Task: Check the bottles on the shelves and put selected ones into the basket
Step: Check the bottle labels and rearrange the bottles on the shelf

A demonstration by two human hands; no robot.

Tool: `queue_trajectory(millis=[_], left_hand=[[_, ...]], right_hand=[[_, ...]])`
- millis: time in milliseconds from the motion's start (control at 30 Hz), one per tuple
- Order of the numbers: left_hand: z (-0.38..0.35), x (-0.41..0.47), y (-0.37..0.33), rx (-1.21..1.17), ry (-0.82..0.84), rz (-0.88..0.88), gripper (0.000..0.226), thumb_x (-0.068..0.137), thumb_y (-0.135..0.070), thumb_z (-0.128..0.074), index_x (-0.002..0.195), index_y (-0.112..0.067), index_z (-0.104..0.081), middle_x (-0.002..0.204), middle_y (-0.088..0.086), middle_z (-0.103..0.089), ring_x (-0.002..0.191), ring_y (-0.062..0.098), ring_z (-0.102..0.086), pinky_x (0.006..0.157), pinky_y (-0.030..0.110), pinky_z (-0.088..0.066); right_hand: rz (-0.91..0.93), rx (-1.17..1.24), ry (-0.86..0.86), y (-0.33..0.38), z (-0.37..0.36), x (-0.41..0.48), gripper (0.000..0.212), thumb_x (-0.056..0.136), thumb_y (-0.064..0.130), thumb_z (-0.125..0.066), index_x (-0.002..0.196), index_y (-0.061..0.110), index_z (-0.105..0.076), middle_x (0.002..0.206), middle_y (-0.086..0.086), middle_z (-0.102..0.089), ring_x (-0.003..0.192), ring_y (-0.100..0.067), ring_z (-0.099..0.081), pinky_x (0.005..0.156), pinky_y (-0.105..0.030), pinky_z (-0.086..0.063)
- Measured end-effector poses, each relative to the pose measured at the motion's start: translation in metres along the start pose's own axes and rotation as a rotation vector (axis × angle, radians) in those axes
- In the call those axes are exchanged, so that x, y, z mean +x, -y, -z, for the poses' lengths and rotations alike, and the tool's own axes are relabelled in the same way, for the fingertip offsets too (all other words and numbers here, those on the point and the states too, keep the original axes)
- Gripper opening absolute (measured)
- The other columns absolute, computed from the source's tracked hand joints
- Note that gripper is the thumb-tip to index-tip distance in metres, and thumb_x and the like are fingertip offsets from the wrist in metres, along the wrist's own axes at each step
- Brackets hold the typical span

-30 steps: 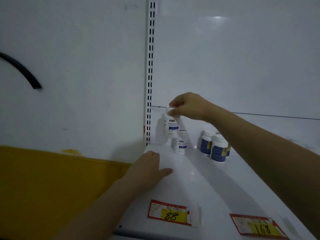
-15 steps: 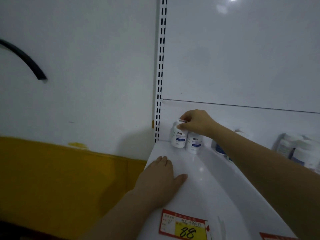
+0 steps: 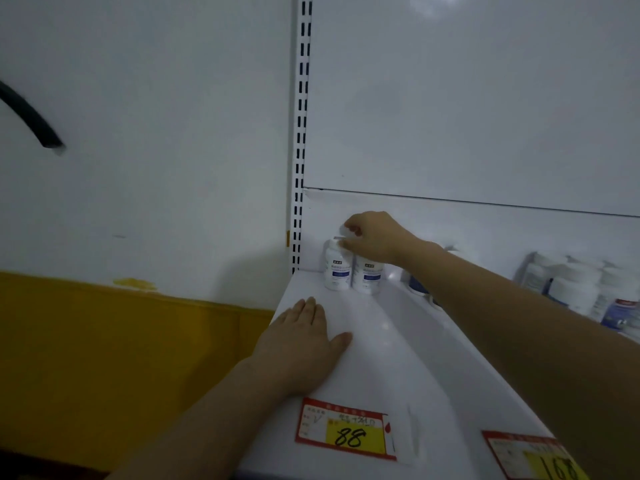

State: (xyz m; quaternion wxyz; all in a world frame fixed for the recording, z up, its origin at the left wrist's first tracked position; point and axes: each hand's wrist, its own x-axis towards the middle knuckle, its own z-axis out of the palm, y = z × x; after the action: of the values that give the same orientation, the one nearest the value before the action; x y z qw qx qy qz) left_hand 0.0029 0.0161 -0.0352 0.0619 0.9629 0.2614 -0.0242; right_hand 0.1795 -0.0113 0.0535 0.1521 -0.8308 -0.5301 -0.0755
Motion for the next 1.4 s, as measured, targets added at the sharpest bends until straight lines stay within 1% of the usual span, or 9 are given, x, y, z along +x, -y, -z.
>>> queue_trajectory(millis=[167,300,400,633,767,833,967,1300,1400], left_hand=[[0.011,0.004,-0.001,-0.014,0.078,0.018,0.074,0.097,-0.056,-0.017,0.151,-0.008,-0.002,0.159,0.007,0.001,0.147,0.019,-0.001,0.117,0.033,-0.005],[0.037,0.008,-0.028,-0.007,0.086,0.056,0.067,0.095,-0.057,-0.030,0.141,-0.008,-0.036,0.148,0.008,-0.037,0.132,0.021,-0.038,0.104,0.027,-0.030],[0.050,0.002,-0.067,-0.046,-0.039,-0.017,0.060,0.095,-0.055,-0.033,0.131,-0.009,-0.048,0.135,0.007,-0.051,0.118,0.018,-0.050,0.091,0.023,-0.037],[0.034,0.011,-0.143,-0.150,-0.293,-0.078,0.064,0.095,-0.053,-0.034,0.144,-0.011,-0.029,0.149,0.007,-0.034,0.135,0.020,-0.035,0.107,0.030,-0.031],[0.008,0.029,-0.155,-0.095,-0.208,0.030,0.078,0.095,-0.058,-0.027,0.151,-0.009,-0.001,0.159,0.008,0.000,0.147,0.021,-0.002,0.117,0.033,-0.007],[-0.002,0.036,-0.157,-0.072,-0.117,0.089,0.080,0.095,-0.059,-0.022,0.150,-0.008,0.005,0.159,0.008,0.008,0.146,0.020,0.005,0.119,0.034,-0.002],[-0.013,0.042,-0.159,-0.014,0.005,0.142,0.083,0.093,-0.064,-0.013,0.150,-0.007,0.006,0.159,0.009,0.009,0.146,0.020,0.006,0.119,0.036,-0.001],[-0.013,0.042,-0.158,-0.011,0.023,0.152,0.084,0.092,-0.066,-0.011,0.150,-0.008,0.006,0.159,0.008,0.009,0.146,0.020,0.006,0.119,0.035,0.000],[-0.006,0.042,-0.161,-0.107,0.047,0.171,0.086,0.091,-0.066,-0.020,0.150,-0.006,0.001,0.159,0.010,0.003,0.147,0.022,-0.001,0.118,0.035,-0.006]], right_hand=[[0.001,-0.116,-0.063,-0.017,0.053,-0.038,0.037,0.095,0.025,-0.051,0.123,0.002,-0.060,0.125,-0.012,-0.061,0.114,-0.025,-0.054,0.092,-0.025,-0.038],[-0.053,-0.144,-0.038,-0.048,0.100,-0.068,0.033,0.094,0.027,-0.053,0.119,0.009,-0.064,0.123,-0.005,-0.062,0.115,-0.021,-0.053,0.086,-0.022,-0.037],[-0.085,-0.122,-0.028,-0.069,0.124,-0.081,0.029,0.092,0.028,-0.056,0.116,0.013,-0.066,0.120,-0.002,-0.064,0.111,-0.017,-0.054,0.083,-0.022,-0.037],[-0.008,-0.128,-0.046,-0.105,0.110,-0.084,0.035,0.096,0.028,-0.051,0.123,0.008,-0.061,0.126,-0.006,-0.060,0.116,-0.022,-0.053,0.089,-0.025,-0.039],[0.055,-0.085,-0.035,-0.123,0.078,-0.079,0.041,0.097,0.030,-0.048,0.131,0.008,-0.054,0.132,-0.010,-0.055,0.120,-0.024,-0.051,0.095,-0.028,-0.040],[0.086,-0.105,0.021,-0.129,0.063,-0.078,0.041,0.098,0.031,-0.047,0.130,0.007,-0.054,0.131,-0.012,-0.054,0.118,-0.026,-0.050,0.094,-0.031,-0.040],[0.126,-0.124,0.085,-0.137,0.043,-0.079,0.035,0.097,0.024,-0.045,0.121,0.001,-0.056,0.118,-0.016,-0.054,0.107,-0.029,-0.053,0.084,-0.031,-0.041],[0.115,0.000,0.093,-0.137,0.052,-0.084,0.039,0.091,0.027,-0.058,0.126,0.010,-0.056,0.123,-0.008,-0.058,0.110,-0.021,-0.052,0.080,-0.024,-0.038],[0.142,0.024,0.085,-0.132,0.070,-0.091,0.038,0.089,0.029,-0.061,0.124,0.013,-0.060,0.122,-0.003,-0.060,0.106,-0.016,-0.053,0.081,-0.022,-0.040]])
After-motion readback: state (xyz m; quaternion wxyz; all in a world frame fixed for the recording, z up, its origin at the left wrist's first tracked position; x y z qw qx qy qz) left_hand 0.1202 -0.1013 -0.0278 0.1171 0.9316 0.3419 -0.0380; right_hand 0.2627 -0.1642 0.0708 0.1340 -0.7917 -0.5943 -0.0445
